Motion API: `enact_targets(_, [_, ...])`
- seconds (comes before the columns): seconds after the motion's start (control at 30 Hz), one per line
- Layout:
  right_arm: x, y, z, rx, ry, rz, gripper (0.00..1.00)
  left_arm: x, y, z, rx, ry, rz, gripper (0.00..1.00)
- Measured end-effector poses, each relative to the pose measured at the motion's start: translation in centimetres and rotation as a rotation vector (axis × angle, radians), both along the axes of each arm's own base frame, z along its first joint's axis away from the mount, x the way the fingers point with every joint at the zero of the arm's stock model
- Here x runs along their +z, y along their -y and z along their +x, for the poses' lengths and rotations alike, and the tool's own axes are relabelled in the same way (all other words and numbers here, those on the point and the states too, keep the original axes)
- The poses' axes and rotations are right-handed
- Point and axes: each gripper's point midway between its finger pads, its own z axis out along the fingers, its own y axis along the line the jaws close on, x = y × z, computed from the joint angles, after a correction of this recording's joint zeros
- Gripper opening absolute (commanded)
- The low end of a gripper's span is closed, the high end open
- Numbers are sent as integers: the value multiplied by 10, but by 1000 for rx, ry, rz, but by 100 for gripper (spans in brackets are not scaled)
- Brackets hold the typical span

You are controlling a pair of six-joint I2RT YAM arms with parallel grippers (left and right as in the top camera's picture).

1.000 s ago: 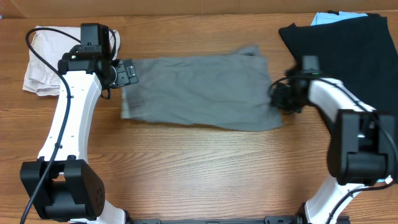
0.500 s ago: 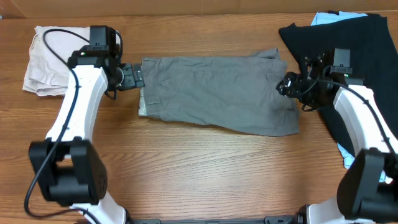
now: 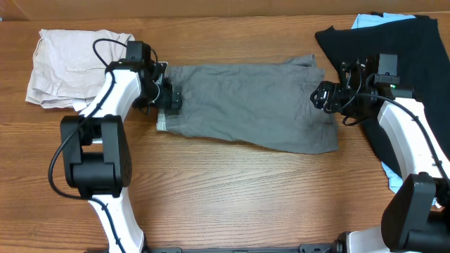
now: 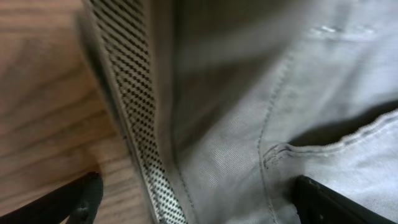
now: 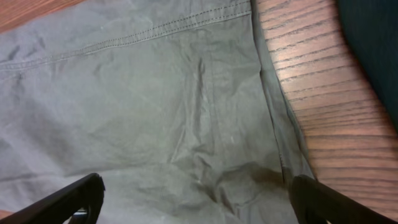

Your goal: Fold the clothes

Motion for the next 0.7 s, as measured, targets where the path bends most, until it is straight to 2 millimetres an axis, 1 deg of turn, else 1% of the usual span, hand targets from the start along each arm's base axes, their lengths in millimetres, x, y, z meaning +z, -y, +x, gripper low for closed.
enact_targets(0.03, [0, 0, 0, 2, 1, -1, 95, -4, 0, 0, -6, -6, 2, 81])
enact_targets(0.07, [0, 0, 0, 2, 1, -1, 93, -4, 1, 0, -14, -2, -3, 71])
enact_targets(0.1, [0, 0, 0, 3, -1, -2, 92, -4, 1, 0, -19, -2, -3, 59])
enact_targets(0.23, [1, 0, 1, 5, 7, -3, 79, -7, 6, 1, -26, -5, -32, 4])
enact_targets(0.27, [1, 0, 2, 6, 13, -4, 74, -8, 8, 0, -28, -8, -40, 4])
enact_targets(0.3, [2, 0, 4, 12, 23, -4, 63, -9, 9, 0, -31, -10, -50, 4])
enact_targets(0.33, [2, 0, 5, 8, 24, 0, 47, -8, 11, 0, -33, -9, -55, 4])
enact_targets(0.37, [4, -2, 6, 13, 34, 8, 36, -8, 11, 0, -33, -9, -57, 4])
enact_targets(0.5, [8, -8, 11, 27, 59, 41, 7, -7, 12, -3, -30, -26, -65, 4])
enact_targets(0.53, [9, -9, 12, 31, 66, 51, 4, -6, 11, -7, -28, -45, -64, 4])
enact_targets(0.63, [12, -13, 14, 49, 82, 69, 4, 1, 6, -22, -15, -124, -64, 4])
enact_targets(0.7, [11, -16, 16, 61, 88, 81, 4, 12, 1, -28, -4, -156, -64, 4])
